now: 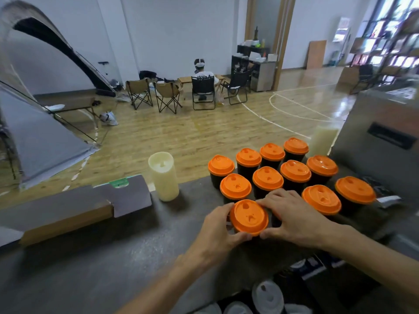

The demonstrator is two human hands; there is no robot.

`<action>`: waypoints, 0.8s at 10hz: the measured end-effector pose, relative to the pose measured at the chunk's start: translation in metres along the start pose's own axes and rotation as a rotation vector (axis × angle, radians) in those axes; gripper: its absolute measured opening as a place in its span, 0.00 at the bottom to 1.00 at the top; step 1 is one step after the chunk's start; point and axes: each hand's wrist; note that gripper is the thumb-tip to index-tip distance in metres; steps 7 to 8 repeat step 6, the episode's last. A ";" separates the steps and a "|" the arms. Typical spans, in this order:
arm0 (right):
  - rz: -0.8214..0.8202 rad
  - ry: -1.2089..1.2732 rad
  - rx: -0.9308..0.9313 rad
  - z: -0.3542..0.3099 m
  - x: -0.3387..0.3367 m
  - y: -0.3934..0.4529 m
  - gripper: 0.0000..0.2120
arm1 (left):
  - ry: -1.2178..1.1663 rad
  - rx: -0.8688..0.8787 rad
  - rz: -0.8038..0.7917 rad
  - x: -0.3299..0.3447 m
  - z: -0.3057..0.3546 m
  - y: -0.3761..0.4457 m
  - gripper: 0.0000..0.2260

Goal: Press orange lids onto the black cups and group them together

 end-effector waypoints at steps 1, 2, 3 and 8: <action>-0.029 -0.006 0.001 0.008 0.002 -0.002 0.40 | 0.030 -0.008 -0.012 0.011 0.001 0.005 0.34; -0.041 0.013 -0.001 0.014 0.004 -0.002 0.40 | 0.060 -0.014 -0.009 0.016 0.001 0.007 0.34; -0.042 0.026 -0.029 0.022 0.006 -0.002 0.41 | 0.082 -0.027 0.010 0.020 0.000 0.008 0.36; 0.075 0.053 -0.117 0.013 -0.018 0.021 0.36 | 0.273 -0.106 0.202 -0.038 0.010 -0.007 0.32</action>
Point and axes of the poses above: each hand's wrist, its own y-axis towards the middle knuckle, its own x-axis out of the palm, z = x × y, and after that the axes turned 8 degrees about -x, right-handed
